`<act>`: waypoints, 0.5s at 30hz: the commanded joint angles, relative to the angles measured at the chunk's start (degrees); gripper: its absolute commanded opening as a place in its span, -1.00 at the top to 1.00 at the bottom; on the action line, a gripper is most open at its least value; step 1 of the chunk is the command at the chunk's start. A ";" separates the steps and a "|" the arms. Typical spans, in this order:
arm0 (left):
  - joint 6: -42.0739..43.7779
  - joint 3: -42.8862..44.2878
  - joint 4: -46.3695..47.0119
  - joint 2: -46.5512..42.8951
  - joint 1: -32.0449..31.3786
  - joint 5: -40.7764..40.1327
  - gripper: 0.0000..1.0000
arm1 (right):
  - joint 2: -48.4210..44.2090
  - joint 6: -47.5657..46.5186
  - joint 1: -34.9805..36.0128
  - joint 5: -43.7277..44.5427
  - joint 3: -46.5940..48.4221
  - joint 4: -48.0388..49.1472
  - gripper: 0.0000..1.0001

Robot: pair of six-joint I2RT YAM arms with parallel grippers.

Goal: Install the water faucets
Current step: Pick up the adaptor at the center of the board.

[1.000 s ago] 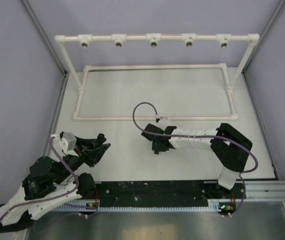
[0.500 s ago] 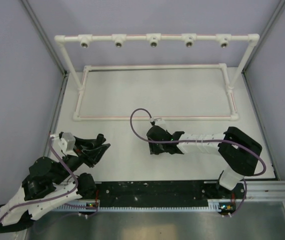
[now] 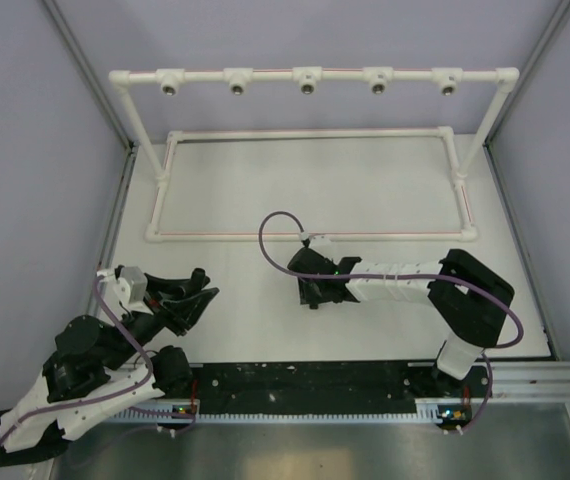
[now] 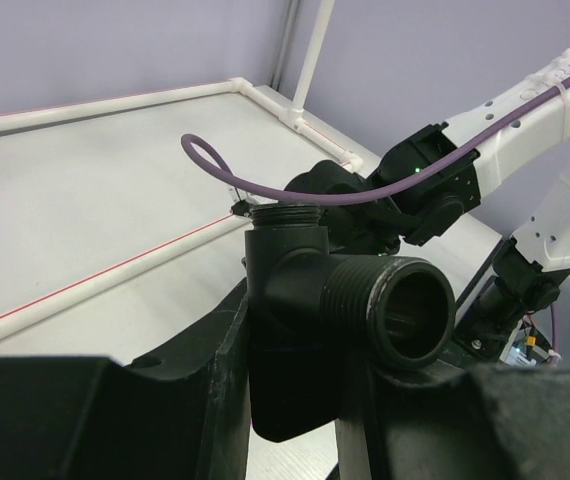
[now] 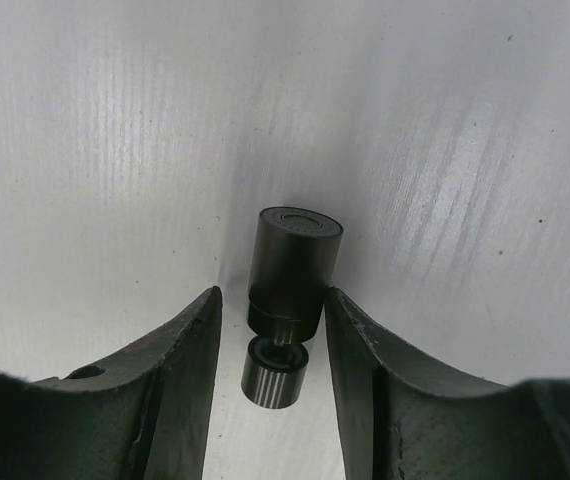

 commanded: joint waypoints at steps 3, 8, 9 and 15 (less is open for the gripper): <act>-0.46 0.22 2.83 -0.90 -0.05 0.33 1.00 | 1.45 4.04 1.31 -2.40 -2.73 -10.26 0.10; -0.46 0.13 3.00 -0.99 -0.05 0.59 1.00 | 0.75 4.66 2.10 -2.05 -2.47 -12.28 0.09; -0.37 0.13 3.00 -1.07 -0.05 0.76 1.00 | 0.66 4.83 2.10 -2.13 -2.47 -12.64 0.10; -0.54 -0.39 3.26 -1.07 -0.05 0.85 1.00 | -0.31 5.36 2.28 -1.26 -2.73 -14.13 0.14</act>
